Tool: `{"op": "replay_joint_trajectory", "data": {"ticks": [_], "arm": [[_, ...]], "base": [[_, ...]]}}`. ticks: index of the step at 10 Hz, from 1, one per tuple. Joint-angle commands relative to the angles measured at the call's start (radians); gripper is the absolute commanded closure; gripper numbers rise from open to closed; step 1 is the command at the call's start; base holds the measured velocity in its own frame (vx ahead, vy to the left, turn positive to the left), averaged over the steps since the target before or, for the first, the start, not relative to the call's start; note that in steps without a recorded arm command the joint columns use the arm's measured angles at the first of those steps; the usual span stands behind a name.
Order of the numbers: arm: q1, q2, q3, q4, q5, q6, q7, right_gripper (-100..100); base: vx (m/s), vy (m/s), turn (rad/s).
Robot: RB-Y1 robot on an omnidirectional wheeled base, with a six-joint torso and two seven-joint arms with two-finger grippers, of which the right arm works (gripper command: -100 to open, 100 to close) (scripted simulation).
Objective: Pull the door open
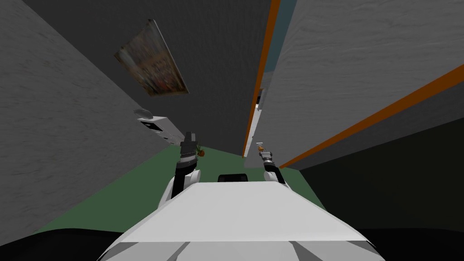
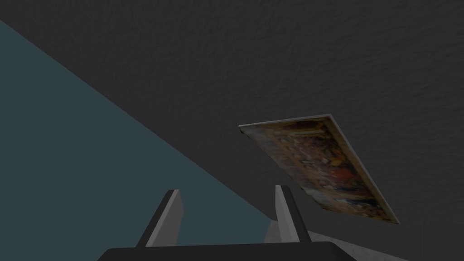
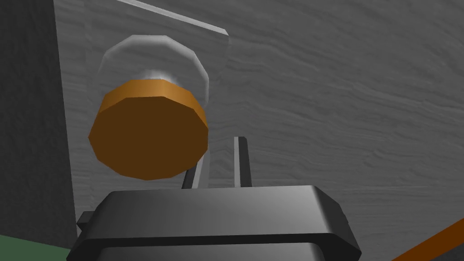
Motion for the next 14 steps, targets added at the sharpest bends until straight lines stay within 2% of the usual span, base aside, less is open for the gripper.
{"op": "replay_joint_trajectory", "data": {"ticks": [1, 2, 3, 7, 8, 11, 13, 14], "arm": [[-0.011, 0.006, 0.032, -0.026, -0.027, 0.007, -0.039, -100], [-0.006, 0.0, 0.043, -0.034, -0.054, 0.012, -0.066, -100], [-0.006, 0.0, 0.043, -0.034, -0.054, 0.012, -0.076, -100], [0.01, -0.02, 0.081, -0.06, -0.143, 0.029, -0.183, -100], [0.01, -0.02, 0.081, -0.06, -0.143, 0.029, -0.183, -100], [0.017, -0.029, 0.098, -0.071, -0.182, 0.037, -0.226, -100], [0.018, -0.031, 0.1, -0.073, -0.187, 0.038, -0.232, -100], [0.021, -0.04, 0.078, -0.048, -0.19, 0.035, -0.232, -100]], "base": [[-0.052, -0.01, 0.03], [-0.067, 0.002, 0.05], [-0.052, 0.0, 0.013], [-0.056, -0.03, 0.024], [-0.052, -0.018, 0.021], [-0.034, -0.015, 0.007], [-0.018, -0.004, 0.002], [0.004, -0.029, -0.033]]}}
